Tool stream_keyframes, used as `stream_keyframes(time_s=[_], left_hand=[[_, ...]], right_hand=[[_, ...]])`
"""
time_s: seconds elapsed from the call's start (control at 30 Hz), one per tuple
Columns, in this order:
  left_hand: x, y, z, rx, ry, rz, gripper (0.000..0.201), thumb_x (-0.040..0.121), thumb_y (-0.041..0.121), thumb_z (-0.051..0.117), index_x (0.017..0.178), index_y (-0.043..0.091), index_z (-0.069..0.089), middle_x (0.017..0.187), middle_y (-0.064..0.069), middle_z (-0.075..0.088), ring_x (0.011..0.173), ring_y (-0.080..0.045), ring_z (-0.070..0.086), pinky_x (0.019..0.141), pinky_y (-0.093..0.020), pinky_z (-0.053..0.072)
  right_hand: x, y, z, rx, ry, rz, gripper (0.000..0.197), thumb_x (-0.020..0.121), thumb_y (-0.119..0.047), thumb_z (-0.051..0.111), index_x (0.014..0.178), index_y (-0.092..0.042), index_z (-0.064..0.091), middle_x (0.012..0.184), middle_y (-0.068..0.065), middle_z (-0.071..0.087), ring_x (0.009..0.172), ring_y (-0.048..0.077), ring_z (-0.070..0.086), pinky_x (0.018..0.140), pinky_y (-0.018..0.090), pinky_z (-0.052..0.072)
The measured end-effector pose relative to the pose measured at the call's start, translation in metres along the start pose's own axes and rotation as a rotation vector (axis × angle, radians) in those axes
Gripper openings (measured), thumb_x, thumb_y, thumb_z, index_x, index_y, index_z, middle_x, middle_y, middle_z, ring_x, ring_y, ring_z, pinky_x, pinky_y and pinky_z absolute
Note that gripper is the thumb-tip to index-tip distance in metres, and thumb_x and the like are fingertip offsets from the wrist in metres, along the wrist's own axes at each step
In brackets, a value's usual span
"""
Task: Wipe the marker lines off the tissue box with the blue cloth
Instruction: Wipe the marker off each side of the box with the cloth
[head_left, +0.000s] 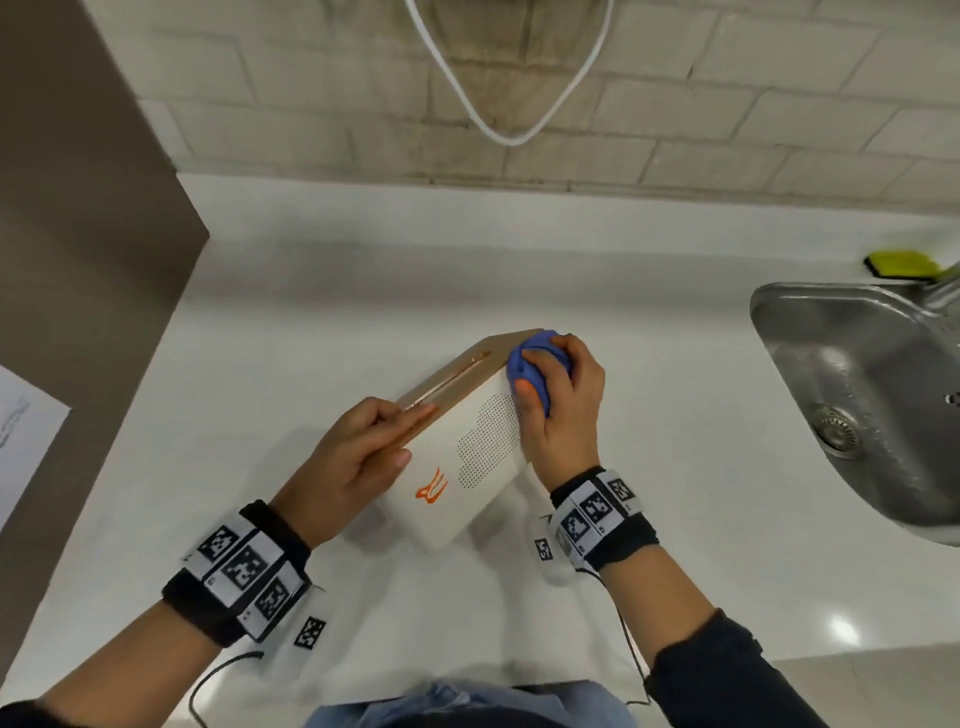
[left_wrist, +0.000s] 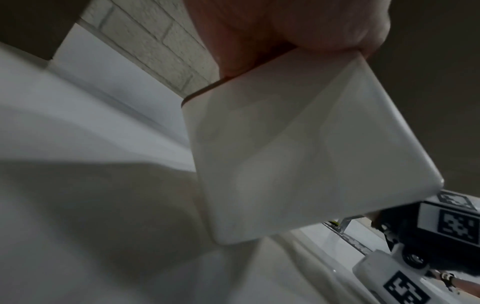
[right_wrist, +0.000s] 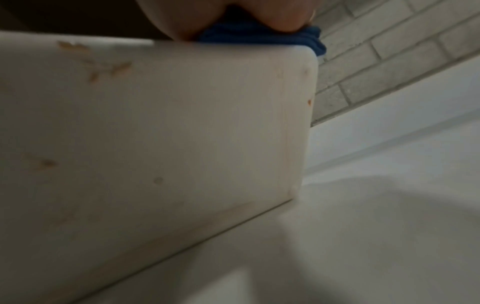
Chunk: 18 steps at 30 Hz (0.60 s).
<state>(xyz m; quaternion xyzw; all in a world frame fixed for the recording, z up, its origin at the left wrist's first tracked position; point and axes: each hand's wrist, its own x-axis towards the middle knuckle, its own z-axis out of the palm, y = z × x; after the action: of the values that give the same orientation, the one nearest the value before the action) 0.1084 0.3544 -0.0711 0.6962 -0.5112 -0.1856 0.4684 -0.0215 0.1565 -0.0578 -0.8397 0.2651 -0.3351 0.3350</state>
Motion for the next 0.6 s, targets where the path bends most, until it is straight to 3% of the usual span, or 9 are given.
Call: stream_keyframes(time_s=[0.1, 0.27, 0.4, 0.5, 0.6], left_hand=[[0.002, -0.003, 0.001, 0.018, 0.051, 0.057, 0.045, 0.089, 0.033, 0.039, 0.133, 0.028, 0.045, 0.099, -0.005, 0.049, 0.095, -0.019, 0.052, 0.085, -0.016, 0.039], [0.001, -0.001, 0.006, 0.014, 0.085, 0.073, 0.044, 0.089, 0.030, 0.039, 0.130, 0.022, 0.051, 0.097, -0.005, 0.049, 0.094, -0.019, 0.051, 0.086, -0.021, 0.039], [0.002, -0.002, 0.005, -0.008, 0.103, 0.076, 0.044, 0.089, 0.030, 0.040, 0.130, 0.020, 0.052, 0.095, -0.008, 0.049, 0.092, -0.020, 0.051, 0.085, -0.019, 0.038], [0.000, -0.001, 0.008, 0.015, 0.093, 0.099, 0.044, 0.091, 0.038, 0.040, 0.132, 0.022, 0.049, 0.097, -0.008, 0.049, 0.094, -0.022, 0.051, 0.087, -0.020, 0.038], [-0.001, -0.001, 0.009, 0.005, 0.098, 0.099, 0.044, 0.091, 0.038, 0.040, 0.133, 0.029, 0.045, 0.097, -0.006, 0.048, 0.095, -0.021, 0.051, 0.089, -0.018, 0.038]], right_hand=[[0.000, 0.003, 0.005, -0.063, 0.032, -0.012, 0.022, 0.089, -0.035, 0.043, 0.107, -0.026, 0.053, 0.125, 0.021, 0.047, 0.115, 0.024, 0.035, 0.098, 0.039, 0.035], [-0.009, 0.014, 0.000, -0.112, -0.010, 0.003, 0.023, 0.088, -0.035, 0.042, 0.107, -0.024, 0.048, 0.124, 0.026, 0.046, 0.116, 0.030, 0.039, 0.095, 0.032, 0.032], [-0.025, 0.025, -0.014, -0.178, -0.105, 0.004, 0.026, 0.088, -0.038, 0.040, 0.107, -0.022, 0.048, 0.122, 0.024, 0.046, 0.112, 0.033, 0.046, 0.093, 0.033, 0.039], [-0.033, 0.036, -0.040, -0.235, -0.215, 0.050, 0.031, 0.090, -0.039, 0.041, 0.105, -0.016, 0.054, 0.113, 0.015, 0.049, 0.098, 0.028, 0.054, 0.083, 0.035, 0.050], [-0.036, 0.040, -0.070, -0.464, -0.353, 0.108, 0.021, 0.093, -0.027, 0.048, 0.100, -0.009, 0.057, 0.100, 0.013, 0.051, 0.083, 0.035, 0.058, 0.069, 0.040, 0.052]])
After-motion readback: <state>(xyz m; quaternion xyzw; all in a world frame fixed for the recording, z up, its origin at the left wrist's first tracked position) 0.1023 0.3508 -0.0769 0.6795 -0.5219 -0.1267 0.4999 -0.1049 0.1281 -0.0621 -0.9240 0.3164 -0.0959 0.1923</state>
